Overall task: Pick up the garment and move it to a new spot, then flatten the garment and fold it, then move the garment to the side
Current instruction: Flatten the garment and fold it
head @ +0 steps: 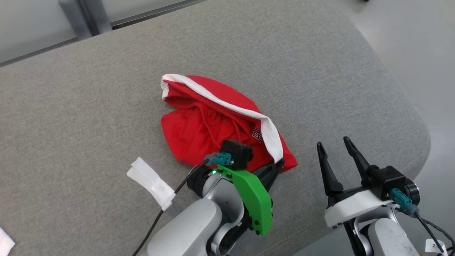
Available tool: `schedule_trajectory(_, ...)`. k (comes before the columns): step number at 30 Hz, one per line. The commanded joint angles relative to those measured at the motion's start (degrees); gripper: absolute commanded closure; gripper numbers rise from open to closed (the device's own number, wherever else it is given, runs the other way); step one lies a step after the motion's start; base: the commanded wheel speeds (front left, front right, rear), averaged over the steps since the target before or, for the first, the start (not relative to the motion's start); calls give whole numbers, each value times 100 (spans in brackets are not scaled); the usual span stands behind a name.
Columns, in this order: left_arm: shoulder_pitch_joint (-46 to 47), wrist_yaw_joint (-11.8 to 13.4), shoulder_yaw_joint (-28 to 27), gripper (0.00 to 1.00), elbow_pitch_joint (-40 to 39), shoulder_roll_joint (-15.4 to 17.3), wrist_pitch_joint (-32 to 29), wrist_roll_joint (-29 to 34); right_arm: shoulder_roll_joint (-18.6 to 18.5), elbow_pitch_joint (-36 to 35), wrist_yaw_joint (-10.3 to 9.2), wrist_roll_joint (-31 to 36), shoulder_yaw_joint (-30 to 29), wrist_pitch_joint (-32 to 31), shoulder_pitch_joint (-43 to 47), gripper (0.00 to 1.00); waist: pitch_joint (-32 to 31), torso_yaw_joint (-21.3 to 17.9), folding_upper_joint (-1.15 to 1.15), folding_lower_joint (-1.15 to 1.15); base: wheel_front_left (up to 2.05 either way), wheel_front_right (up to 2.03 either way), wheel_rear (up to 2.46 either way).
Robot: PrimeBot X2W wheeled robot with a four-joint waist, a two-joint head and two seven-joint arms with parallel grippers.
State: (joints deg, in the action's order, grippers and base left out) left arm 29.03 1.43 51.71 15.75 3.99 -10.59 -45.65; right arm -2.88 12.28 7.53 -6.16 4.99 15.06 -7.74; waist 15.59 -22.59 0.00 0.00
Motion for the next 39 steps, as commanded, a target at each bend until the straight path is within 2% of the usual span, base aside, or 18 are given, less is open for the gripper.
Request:
schedule_trajectory(1,126,65,-24,100,-67,-28,-28,47,-5,16,-8,-59,34,18,-69,0,2,-113,0,0,0,0,0)
schedule_trajectory(6,528,356,-134,100,50,-70,113,85,-3,27,-7,-212,109,18,-98,0,46,-324,0,0,0,0,0)
schedule_trajectory(9,697,426,-136,100,170,-92,280,72,-2,17,-7,-263,132,18,-91,0,85,-379,0,0,0,0,0)
schedule_trajectory(10,779,460,-118,93,252,-97,372,97,-3,16,-8,-273,144,17,-82,0,107,-401,0,0,0,0,0)
schedule_trajectory(11,831,496,-105,58,323,-96,457,75,-3,19,-8,-294,149,18,-73,0,123,-417,0,0,0,0,0)
schedule_trajectory(12,869,523,-68,0,370,-99,537,2,-3,22,-8,-308,152,18,-64,0,138,-430,0,0,0,0,0)
schedule_trajectory(16,984,492,170,0,488,-101,645,-287,-3,8,-8,-348,116,18,-34,0,202,-416,0,0,0,0,0)
schedule_trajectory(21,1140,397,479,0,565,-100,679,-267,-3,23,-8,-281,21,17,-69,0,215,-254,0,0,0,0,0)
schedule_trajectory(26,1193,398,433,0,178,-34,820,-269,-5,35,-8,-191,-40,18,-53,0,72,-68,0,0,0,0,0)
schedule_trajectory(30,1220,570,106,0,-379,418,757,-341,-4,43,-8,-111,-118,17,36,0,-99,66,0,0,0,0,0)
schedule_trajectory(36,1216,946,-581,0,-619,1492,450,-545,-4,21,-8,-13,-137,17,89,0,-187,181,0,0,0,0,0)
schedule_trajectory(37,1169,952,-681,0,-557,1582,385,-672,-4,22,-8,-3,-132,18,95,0,-180,197,0,0,0,0,0)
schedule_trajectory(39,1146,795,-806,0,-408,1736,284,-829,-4,30,-8,25,-117,18,89,0,-141,225,0,0,0,0,0)
